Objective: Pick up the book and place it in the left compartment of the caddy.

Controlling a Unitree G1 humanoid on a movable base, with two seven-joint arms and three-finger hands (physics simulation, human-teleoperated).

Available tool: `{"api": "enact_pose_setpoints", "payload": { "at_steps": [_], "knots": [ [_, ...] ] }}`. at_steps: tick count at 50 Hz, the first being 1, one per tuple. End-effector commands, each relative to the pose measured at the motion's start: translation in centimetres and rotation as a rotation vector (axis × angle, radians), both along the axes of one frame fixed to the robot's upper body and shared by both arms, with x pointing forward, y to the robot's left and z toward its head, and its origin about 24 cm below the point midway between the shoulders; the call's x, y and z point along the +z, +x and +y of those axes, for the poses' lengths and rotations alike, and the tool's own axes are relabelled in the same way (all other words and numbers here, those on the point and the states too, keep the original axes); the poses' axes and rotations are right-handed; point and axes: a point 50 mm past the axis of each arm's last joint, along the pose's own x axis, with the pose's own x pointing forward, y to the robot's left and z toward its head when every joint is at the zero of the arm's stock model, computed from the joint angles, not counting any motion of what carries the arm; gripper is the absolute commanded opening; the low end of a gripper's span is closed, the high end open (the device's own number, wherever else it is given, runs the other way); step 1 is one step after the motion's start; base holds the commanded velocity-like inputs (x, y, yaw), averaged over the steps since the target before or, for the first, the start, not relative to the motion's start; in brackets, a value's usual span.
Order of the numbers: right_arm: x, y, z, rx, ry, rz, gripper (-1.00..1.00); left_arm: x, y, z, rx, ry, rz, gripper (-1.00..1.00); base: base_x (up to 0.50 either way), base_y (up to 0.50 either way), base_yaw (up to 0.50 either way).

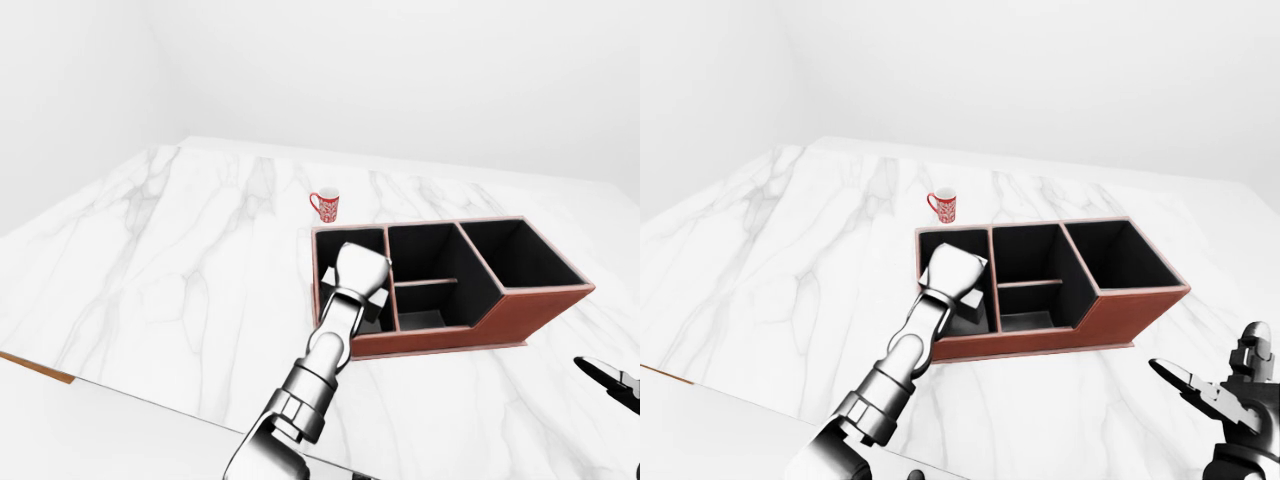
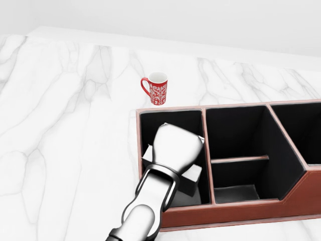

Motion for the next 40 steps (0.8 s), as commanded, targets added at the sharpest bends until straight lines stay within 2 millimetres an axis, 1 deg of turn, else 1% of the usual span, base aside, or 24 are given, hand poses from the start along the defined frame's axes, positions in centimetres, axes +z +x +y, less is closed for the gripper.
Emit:
{"api": "enact_pose_setpoints", "payload": {
  "at_steps": [1, 4, 9, 20, 31, 32, 34, 35, 36, 38, 39, 40],
  "knots": [
    [0.1, 0.0, 0.1, 0.000, -0.002, -0.001, 1.00, -1.2, 0.6, -0.4, -0.026, -0.019, 0.015, -1.00, 0.00, 0.00, 0.00],
    [0.0, 0.0, 0.0, 0.000, 0.001, 0.002, 1.00, -1.1, 0.1, -0.7, -0.032, -0.023, 0.038, -1.00, 0.00, 0.00, 0.00],
    [0.0, 0.1, 0.1, 0.001, -0.002, 0.001, 1.00, -2.1, 0.9, -0.4, -0.024, -0.017, 0.062, -1.00, 0.00, 0.00, 0.00],
    [0.0, 0.1, 0.1, 0.001, -0.003, 0.001, 1.00, -4.0, 1.1, 0.0, -0.017, -0.039, 0.114, -1.00, 0.00, 0.00, 0.00],
    [0.0, 0.1, 0.1, 0.003, -0.003, 0.004, 1.00, -4.0, 1.2, 0.0, -0.019, -0.050, 0.120, -1.00, 0.00, 0.00, 0.00],
    [0.0, 0.0, 0.1, 0.004, -0.003, 0.005, 1.00, -4.0, 1.2, 0.0, -0.018, -0.053, 0.118, -0.63, 0.00, 0.00, 0.00],
    [0.0, 0.0, 0.1, 0.004, -0.003, 0.005, 1.00, -4.0, 1.2, 0.0, -0.018, -0.053, 0.118, -0.63, 0.00, 0.00, 0.00],
    [0.0, 0.0, 0.1, 0.002, -0.005, 0.002, 1.00, -4.1, 1.2, 0.1, -0.017, -0.057, 0.119, -0.40, 0.00, 0.00, 0.00],
    [0.1, 0.0, 0.1, 0.002, -0.007, 0.003, 1.00, -3.9, 1.0, 0.0, -0.019, -0.063, 0.111, -0.53, 0.00, 0.00, 0.00],
    [0.0, 0.0, 0.1, 0.003, -0.008, 0.006, 1.00, -3.9, 0.9, 0.0, -0.023, -0.059, 0.107, -0.51, 0.00, 0.00, 0.00],
    [0.1, 0.0, 0.1, 0.002, -0.009, 0.004, 1.00, -3.8, 0.8, 0.0, -0.022, -0.060, 0.103, -0.40, 0.00, 0.00, 0.00],
    [0.2, -0.1, 0.1, 0.000, -0.012, 0.000, 1.00, -3.7, 0.8, 0.0, -0.021, -0.061, 0.102, -0.20, 0.00, 0.00, 0.00]
  ]
}}
